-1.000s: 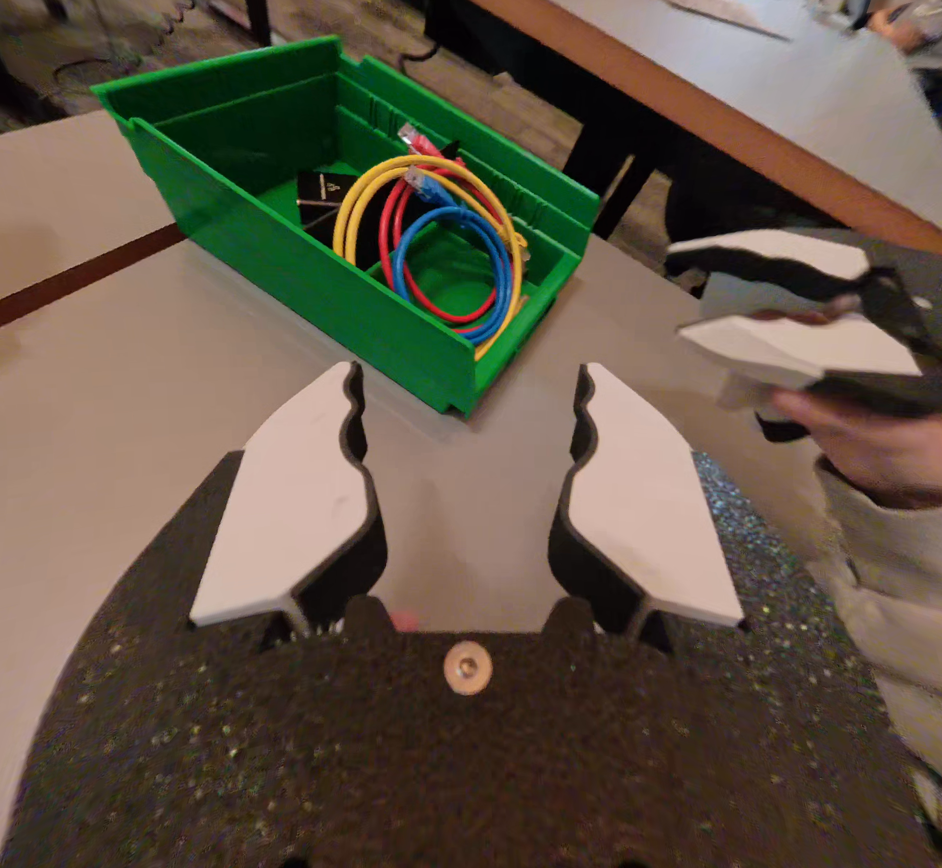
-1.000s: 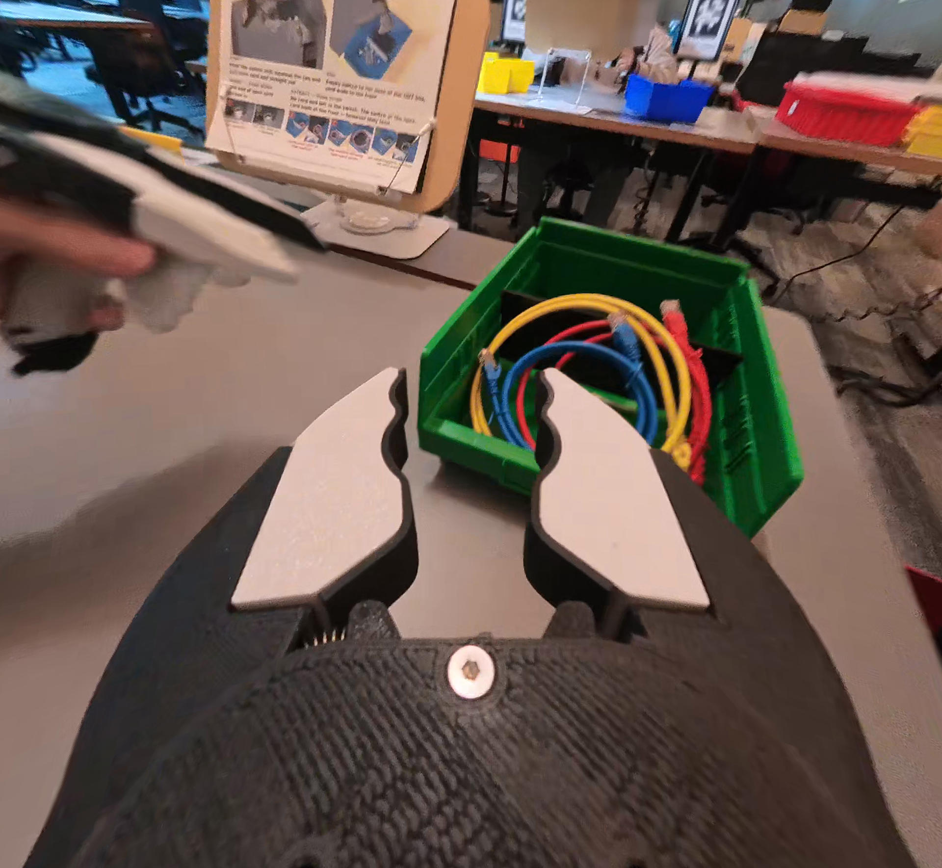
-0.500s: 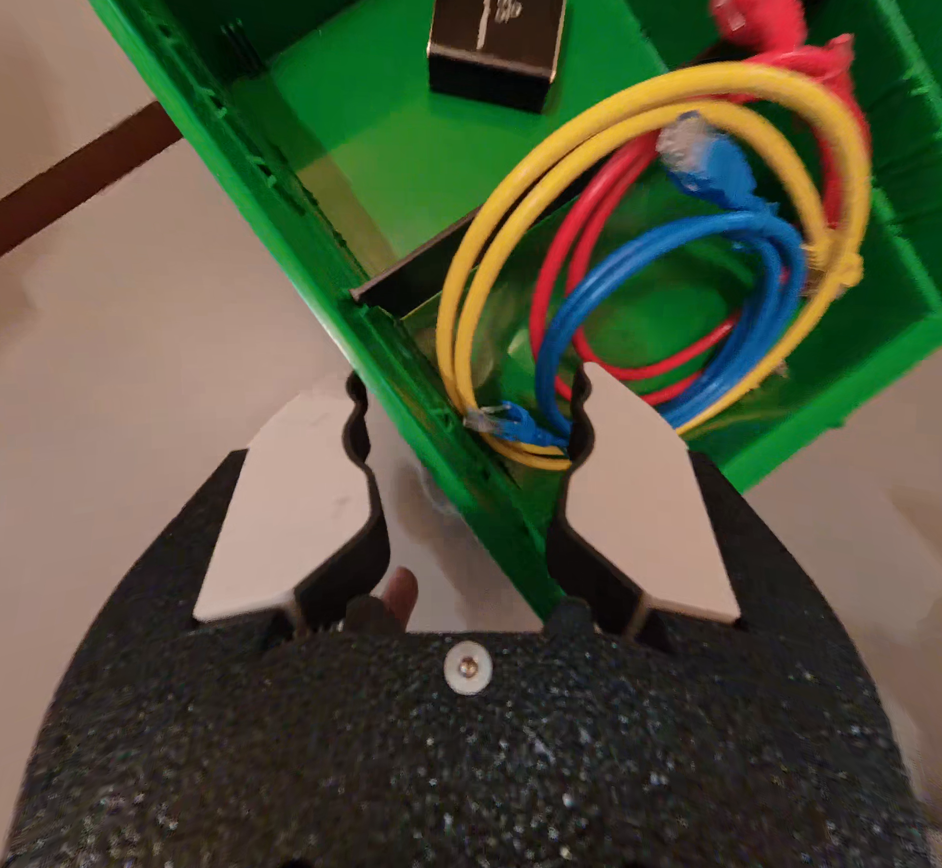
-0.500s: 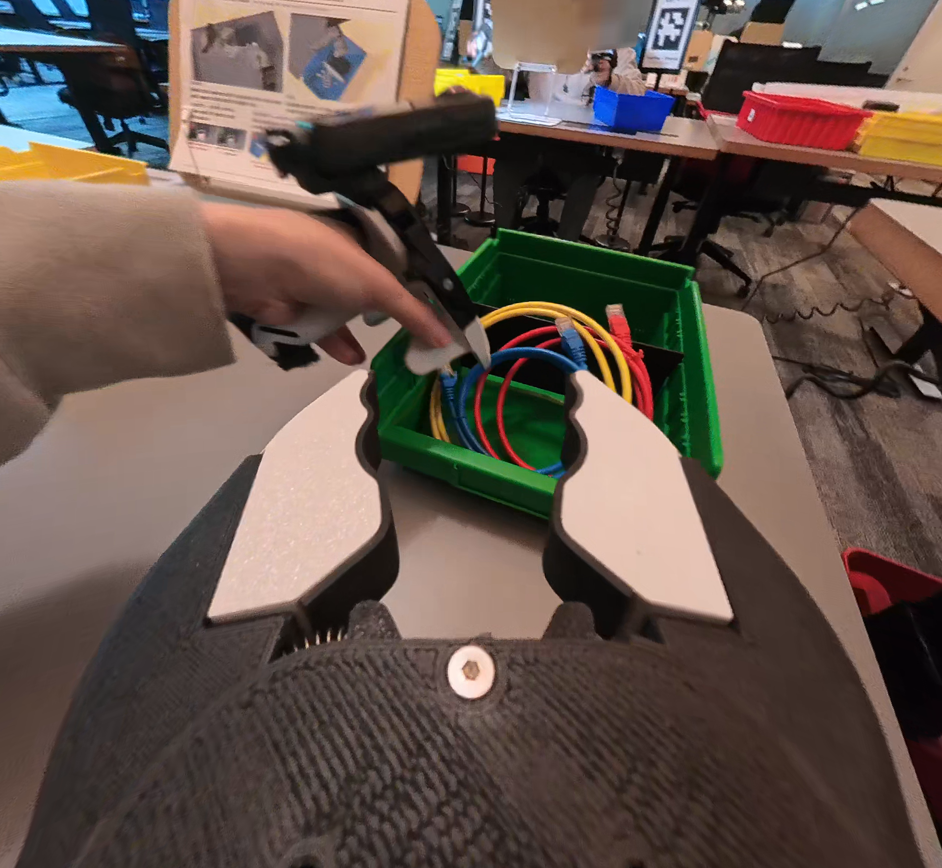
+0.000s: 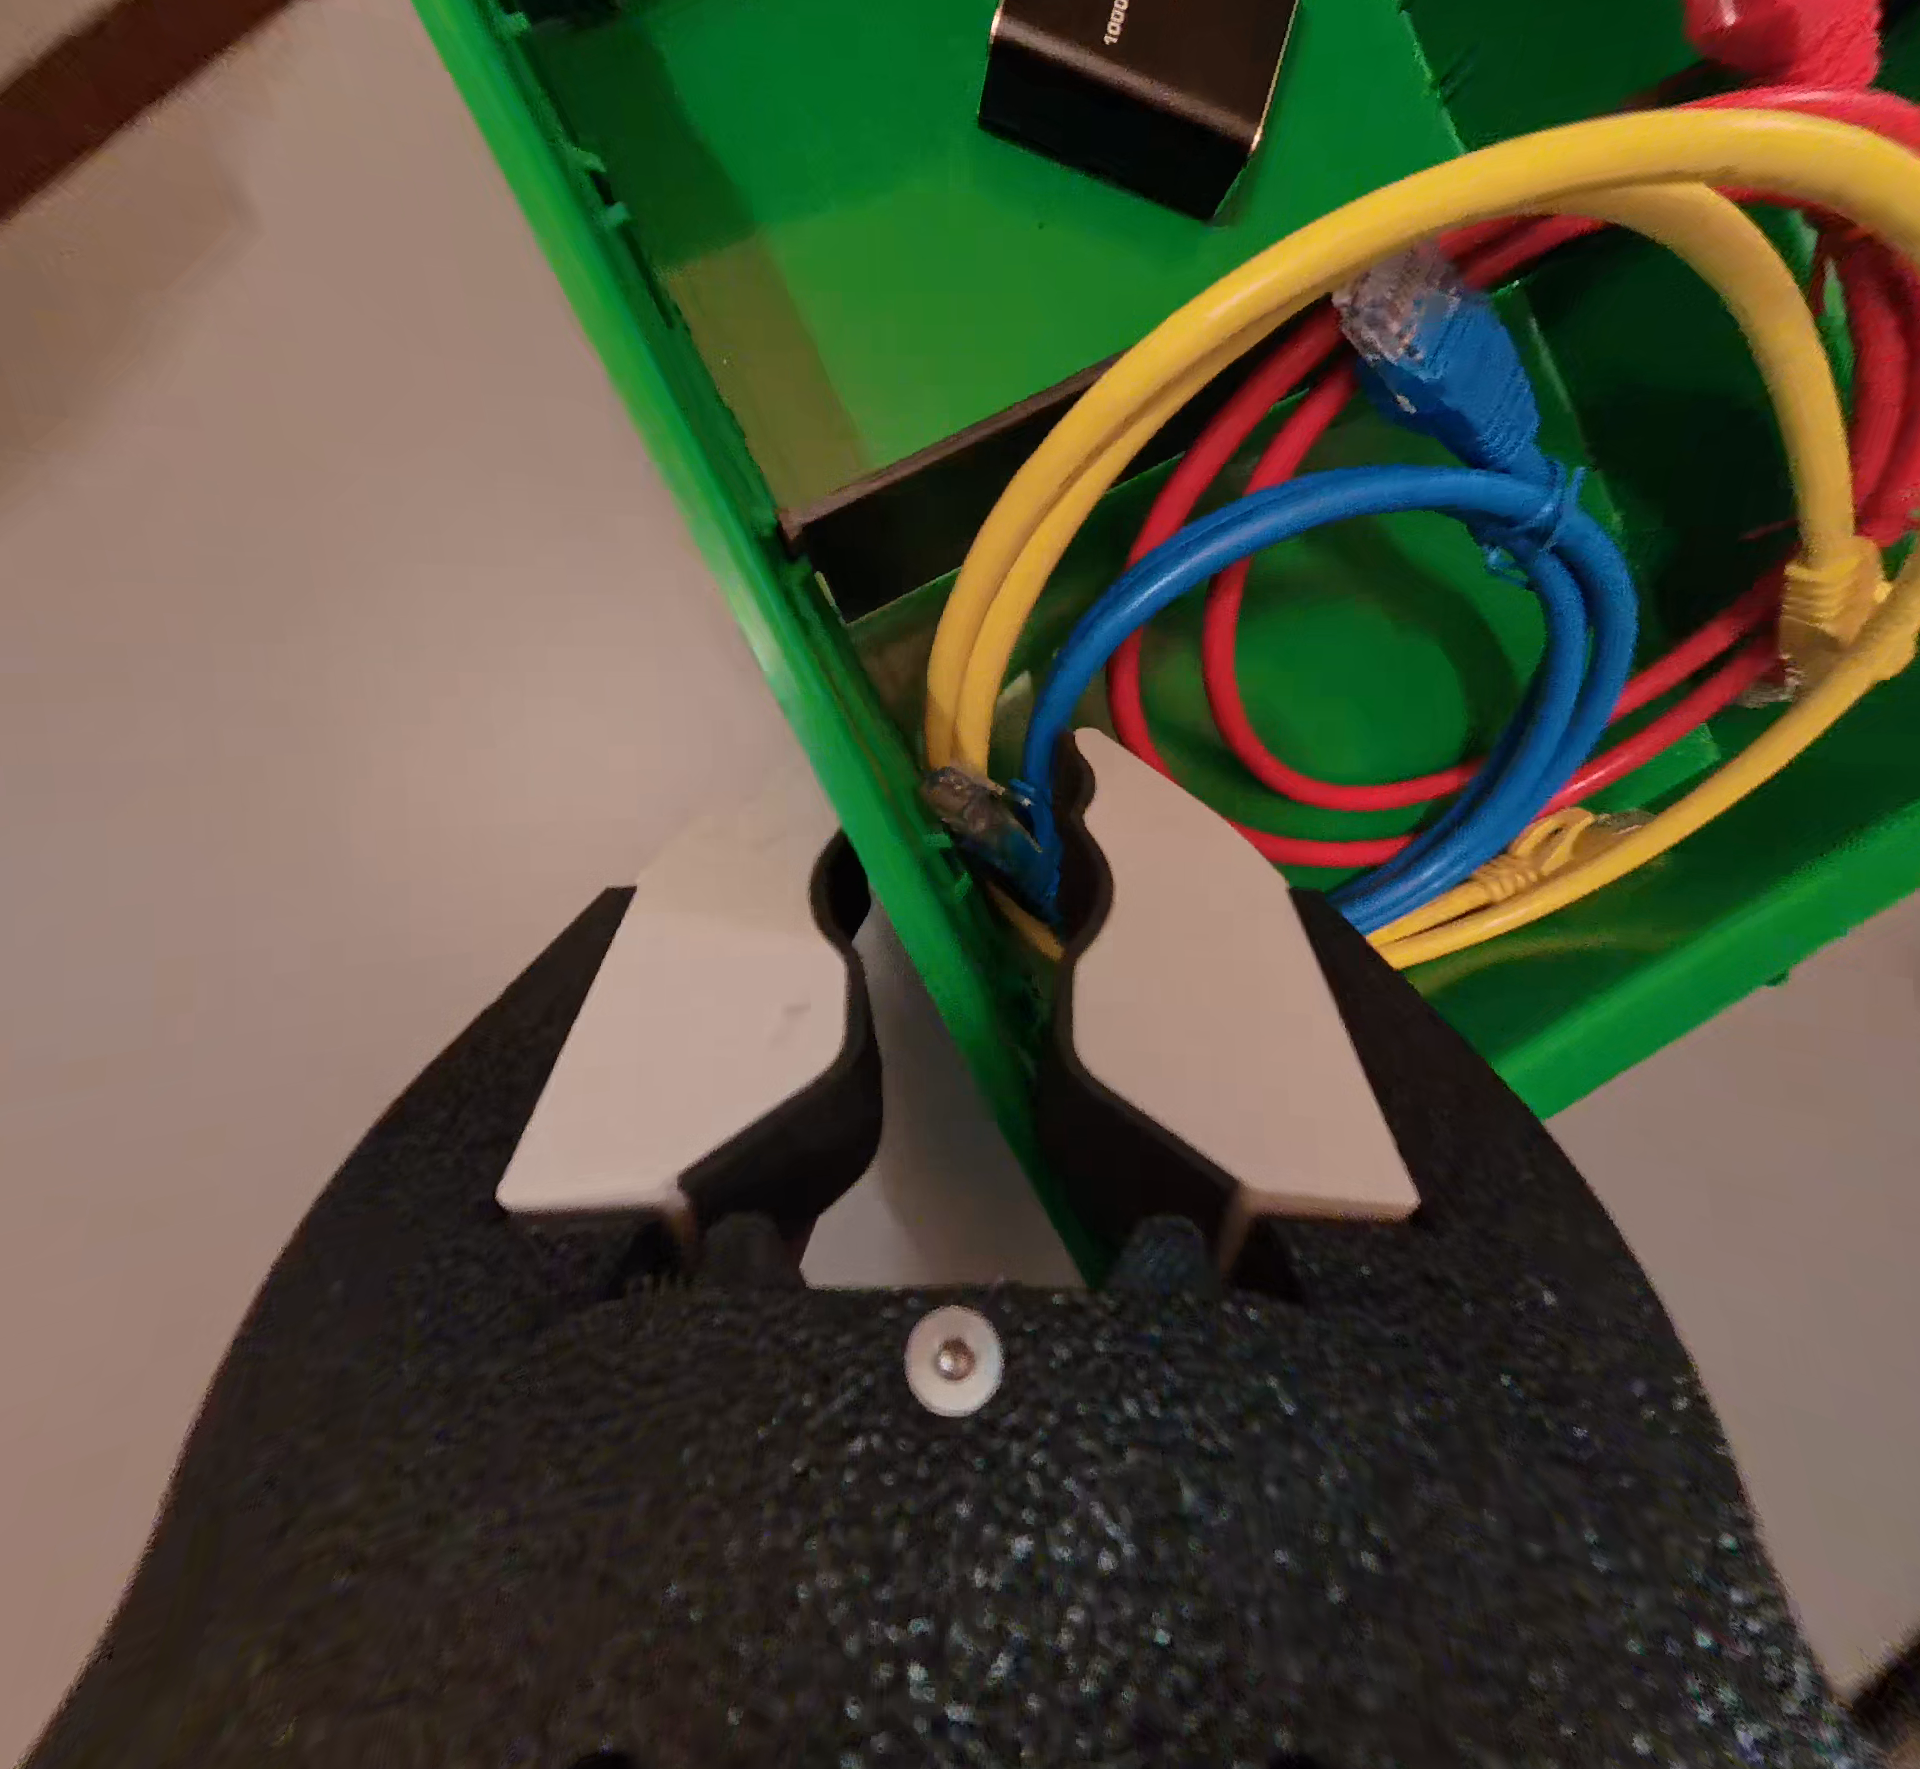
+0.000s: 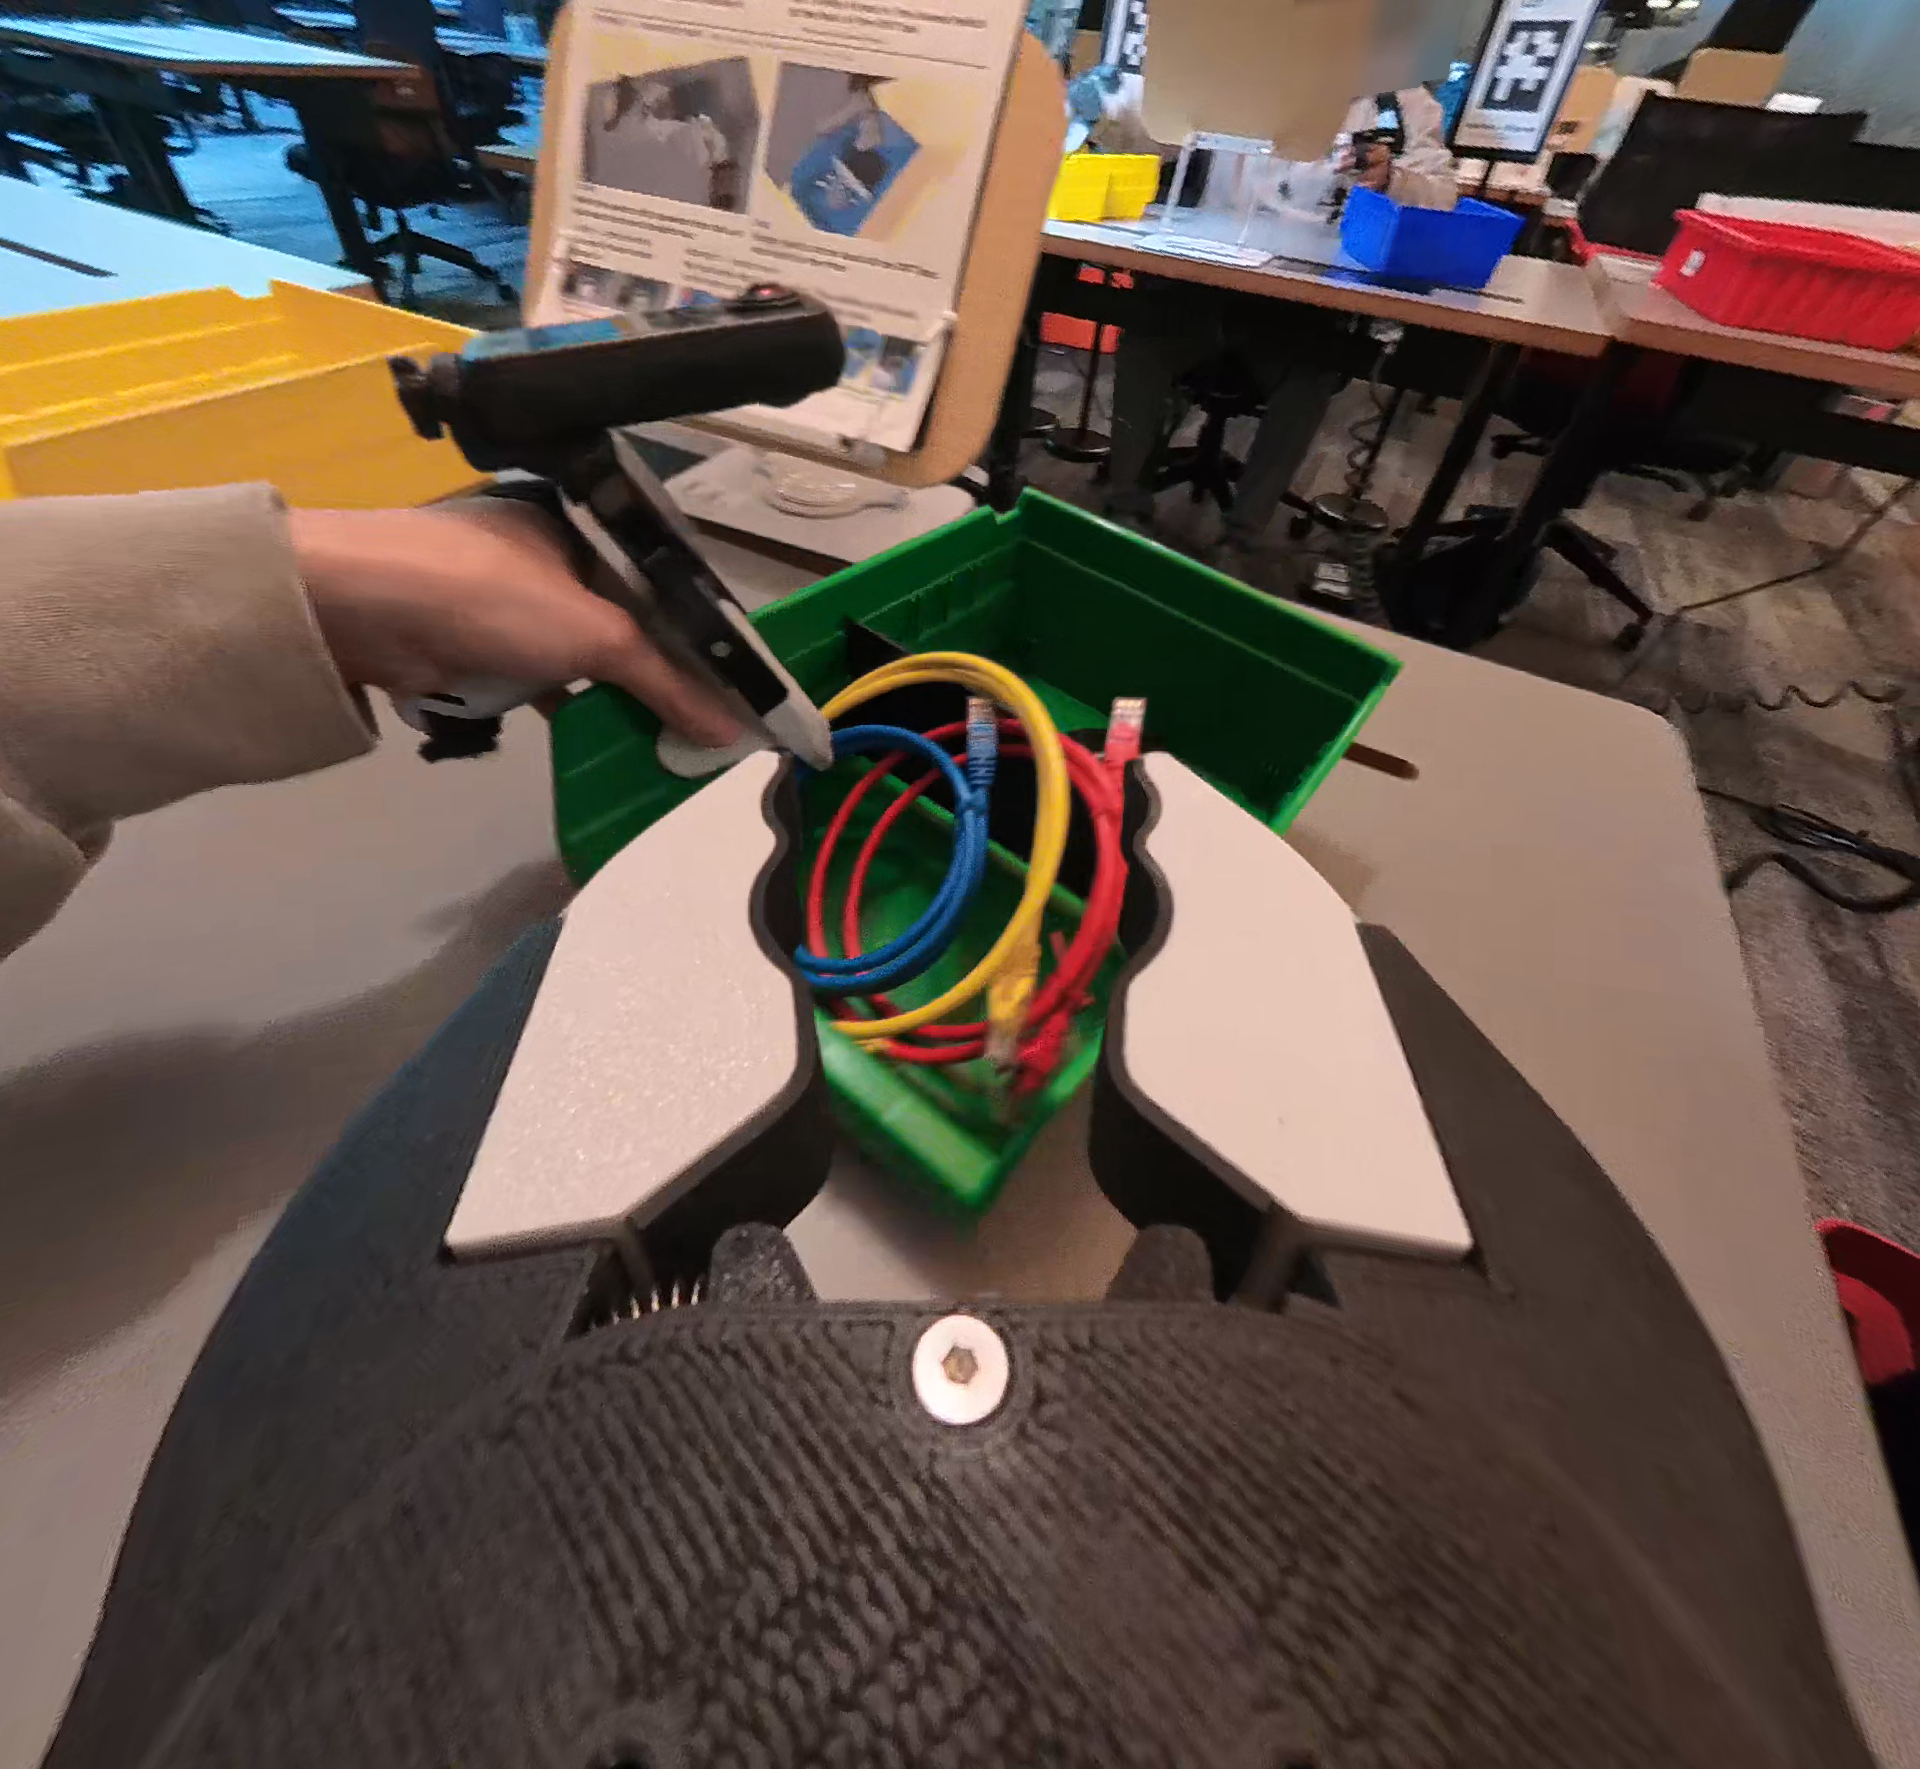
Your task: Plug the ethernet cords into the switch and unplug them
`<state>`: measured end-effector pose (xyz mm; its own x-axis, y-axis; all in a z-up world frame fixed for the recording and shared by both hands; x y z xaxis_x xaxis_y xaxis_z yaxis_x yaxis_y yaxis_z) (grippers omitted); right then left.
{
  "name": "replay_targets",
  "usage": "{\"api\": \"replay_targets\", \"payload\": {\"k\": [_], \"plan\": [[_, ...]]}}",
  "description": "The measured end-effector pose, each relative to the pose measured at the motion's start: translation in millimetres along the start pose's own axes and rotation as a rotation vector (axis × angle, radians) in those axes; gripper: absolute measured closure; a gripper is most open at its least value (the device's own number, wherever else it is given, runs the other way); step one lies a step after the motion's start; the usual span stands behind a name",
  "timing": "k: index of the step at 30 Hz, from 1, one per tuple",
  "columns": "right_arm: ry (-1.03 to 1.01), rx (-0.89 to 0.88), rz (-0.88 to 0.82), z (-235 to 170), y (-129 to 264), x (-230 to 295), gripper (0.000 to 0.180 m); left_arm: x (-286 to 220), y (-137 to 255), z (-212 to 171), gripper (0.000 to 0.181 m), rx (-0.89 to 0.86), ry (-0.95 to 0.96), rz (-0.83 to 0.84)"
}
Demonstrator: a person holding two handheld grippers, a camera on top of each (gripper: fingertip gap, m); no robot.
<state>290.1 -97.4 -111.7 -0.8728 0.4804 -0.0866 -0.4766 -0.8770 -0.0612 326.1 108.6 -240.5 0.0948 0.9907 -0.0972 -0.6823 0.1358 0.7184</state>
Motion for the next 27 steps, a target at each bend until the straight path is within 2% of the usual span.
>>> {"api": "replay_targets", "payload": {"k": [3,7,12,15,18,22,27], "plan": [[0.019,-0.014,0.073,9.7,-10.2,26.7,0.121,21.1,53.8,-44.3,0.149,0.018,-0.017,-0.061],[0.016,-0.001,0.232,14.4,-31.7,82.5,0.118,52.0,139.9,-127.5,0.15,0.039,-0.036,-0.127],[-0.149,-0.056,0.472,22.6,-70.5,183.0,0.113,93.5,249.7,-241.3,0.153,0.032,0.104,-0.165],[-0.179,-0.041,0.633,20.8,-113.2,246.6,0.107,117.3,305.3,-304.4,0.153,0.054,0.169,-0.132],[-0.223,0.011,0.65,13.6,-179.2,297.3,0.1,140.2,352.7,-348.6,0.153,0.039,0.238,-0.067],[-0.289,0.139,0.581,-5.5,-269.1,356.6,0.097,173.5,403.2,-395.6,0.153,0.02,0.345,0.07],[-0.344,0.311,0.47,-45.3,-345.1,410.4,0.089,207.9,444.8,-436.5,0.152,-0.064,0.513,0.217]]}}
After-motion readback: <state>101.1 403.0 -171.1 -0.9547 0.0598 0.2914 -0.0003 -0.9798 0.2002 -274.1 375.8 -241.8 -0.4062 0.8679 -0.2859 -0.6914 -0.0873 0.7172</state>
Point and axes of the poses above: each gripper's, where its closed fingertips meet, y back along the fingers, z out of its top, x = y × z across the jaws, the point moved 3 cm from there along y, back along the fingers, and after that the axes turned 14 degrees about -x, right-handed, at the moved point
